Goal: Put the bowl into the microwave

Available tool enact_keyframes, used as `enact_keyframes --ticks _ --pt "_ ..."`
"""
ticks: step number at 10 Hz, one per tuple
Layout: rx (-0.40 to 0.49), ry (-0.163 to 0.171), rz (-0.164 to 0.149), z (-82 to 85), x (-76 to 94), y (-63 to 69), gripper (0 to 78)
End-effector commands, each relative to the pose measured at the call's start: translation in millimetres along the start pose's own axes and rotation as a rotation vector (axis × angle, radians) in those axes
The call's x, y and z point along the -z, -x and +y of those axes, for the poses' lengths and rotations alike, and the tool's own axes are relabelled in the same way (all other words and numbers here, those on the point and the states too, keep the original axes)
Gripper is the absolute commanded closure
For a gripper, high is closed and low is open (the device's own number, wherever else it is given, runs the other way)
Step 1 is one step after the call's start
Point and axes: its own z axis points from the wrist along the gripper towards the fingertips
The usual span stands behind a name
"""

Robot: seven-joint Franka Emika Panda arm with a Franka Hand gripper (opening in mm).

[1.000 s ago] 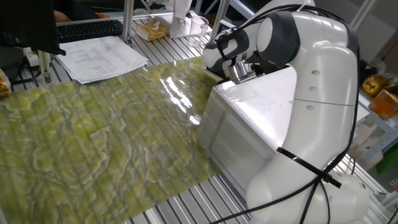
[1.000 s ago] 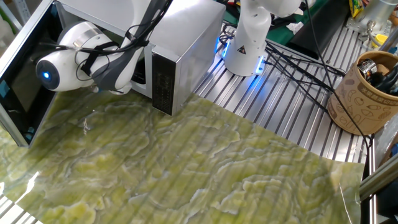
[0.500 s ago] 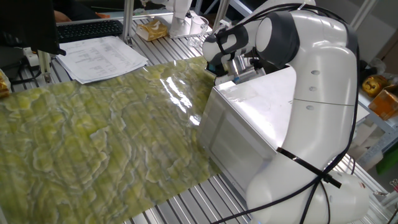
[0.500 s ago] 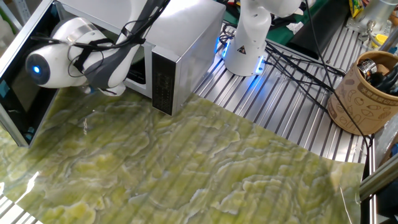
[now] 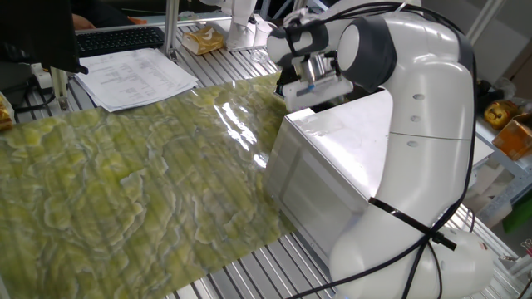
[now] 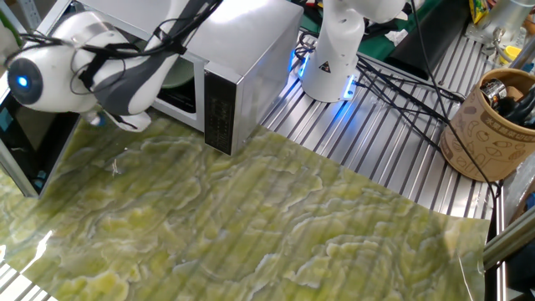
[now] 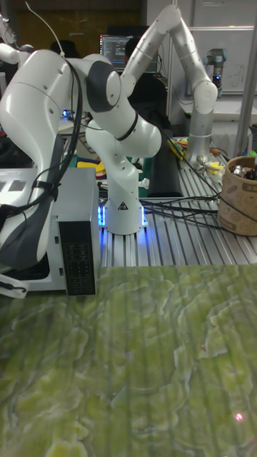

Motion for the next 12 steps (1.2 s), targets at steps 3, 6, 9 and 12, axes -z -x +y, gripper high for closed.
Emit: enact_keyframes --ticks 3,6,9,12 --pt "-0.023 -0.008 -0.085 -15.9 35.7 6.6 0.1" --pt "-0.014 -0.001 -0.119 -21.0 55.3 0.8 0.1" --pt "-0.012 0.008 -0.157 -21.0 56.4 -0.4 0.1" --pt "-0.028 0.013 -0.157 -15.0 64.4 -11.0 0.1"
